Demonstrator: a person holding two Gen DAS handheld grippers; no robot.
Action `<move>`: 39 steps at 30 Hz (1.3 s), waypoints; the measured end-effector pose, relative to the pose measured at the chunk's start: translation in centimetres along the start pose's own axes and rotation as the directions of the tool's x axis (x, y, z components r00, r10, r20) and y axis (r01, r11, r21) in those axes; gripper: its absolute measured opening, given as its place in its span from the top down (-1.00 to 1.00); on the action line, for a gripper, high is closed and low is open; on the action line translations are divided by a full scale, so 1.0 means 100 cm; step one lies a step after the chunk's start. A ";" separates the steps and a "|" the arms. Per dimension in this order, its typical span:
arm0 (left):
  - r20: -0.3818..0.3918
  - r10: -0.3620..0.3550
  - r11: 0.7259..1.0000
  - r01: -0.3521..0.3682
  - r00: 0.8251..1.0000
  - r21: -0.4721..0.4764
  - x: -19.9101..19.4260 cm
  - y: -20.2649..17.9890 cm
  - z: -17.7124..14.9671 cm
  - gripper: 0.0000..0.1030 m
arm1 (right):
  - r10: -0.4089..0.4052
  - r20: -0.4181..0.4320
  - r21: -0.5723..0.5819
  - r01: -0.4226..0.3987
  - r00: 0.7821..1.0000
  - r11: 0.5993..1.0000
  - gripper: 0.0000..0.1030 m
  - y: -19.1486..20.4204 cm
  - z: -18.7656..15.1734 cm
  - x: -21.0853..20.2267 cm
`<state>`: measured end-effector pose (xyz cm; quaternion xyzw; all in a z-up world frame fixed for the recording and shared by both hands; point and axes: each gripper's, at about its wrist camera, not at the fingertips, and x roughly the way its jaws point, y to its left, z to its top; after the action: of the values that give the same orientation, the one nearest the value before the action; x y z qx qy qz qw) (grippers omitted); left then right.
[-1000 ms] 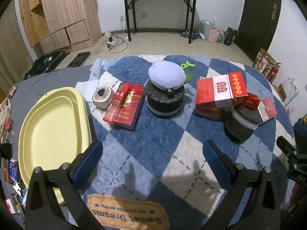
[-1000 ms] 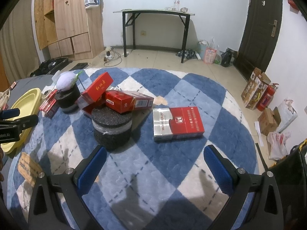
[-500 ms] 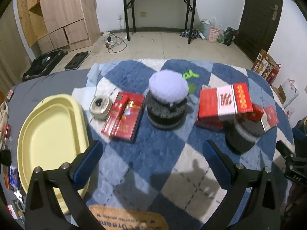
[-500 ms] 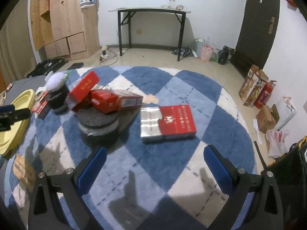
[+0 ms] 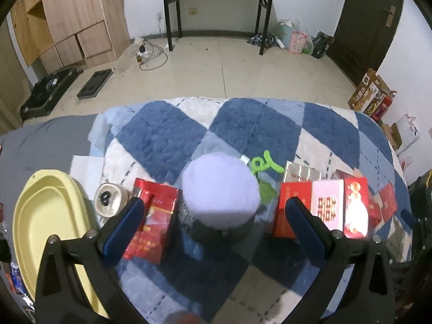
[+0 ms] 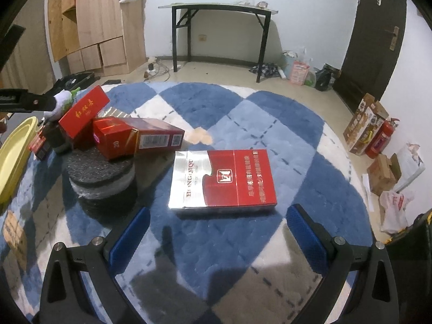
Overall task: Organize rigid objects
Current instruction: 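Close left tool on lavender pom-pom while right tool grasps red-silver cigarette pack, then carry pom-pom with left tool into yellow tray while right tool drops pack there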
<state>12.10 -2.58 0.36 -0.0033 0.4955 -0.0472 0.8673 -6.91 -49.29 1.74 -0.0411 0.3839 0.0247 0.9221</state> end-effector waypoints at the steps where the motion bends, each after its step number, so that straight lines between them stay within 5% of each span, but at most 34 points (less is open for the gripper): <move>1: -0.007 -0.008 1.000 0.008 1.000 -0.008 0.004 0.000 0.002 -1.00 | -0.001 0.000 0.000 0.001 1.000 1.000 -0.99 -0.001 0.001 0.003; 9: -0.038 -0.036 0.997 0.034 0.999 -0.071 0.024 0.005 0.010 -0.98 | -0.013 -0.012 -0.039 0.012 1.000 0.999 -0.99 -0.002 0.003 0.031; 11: -0.028 -0.052 0.995 0.049 0.998 -0.087 0.024 0.007 0.011 -0.82 | -0.026 -0.008 -0.042 0.026 1.000 0.999 -0.97 -0.003 0.005 0.038; 13: -0.035 -0.073 0.993 0.069 0.997 -0.094 0.025 0.009 0.012 -0.43 | -0.022 -0.001 -0.050 0.022 1.000 0.999 -0.72 -0.004 0.008 0.044; 19: -0.005 -0.113 0.987 0.111 0.994 -0.113 0.015 0.016 0.013 -0.09 | 0.005 0.021 -0.066 -0.004 1.000 0.998 -0.71 -0.009 0.009 0.049; 32: 0.054 -0.168 0.977 0.174 0.984 -0.120 -0.019 0.046 0.006 0.03 | 0.003 0.073 -0.074 0.002 0.997 0.997 -0.71 -0.005 0.011 0.009; 39: 0.123 -0.102 0.976 0.123 0.987 -0.180 -0.080 0.121 -0.011 0.02 | 0.097 0.163 -0.173 -0.069 0.982 0.983 -0.71 0.030 0.045 -0.061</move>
<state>8.11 10.20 6.00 -0.1153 0.4469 -0.0494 0.8857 -8.25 -45.98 9.10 -0.0995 0.3013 0.0987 0.9432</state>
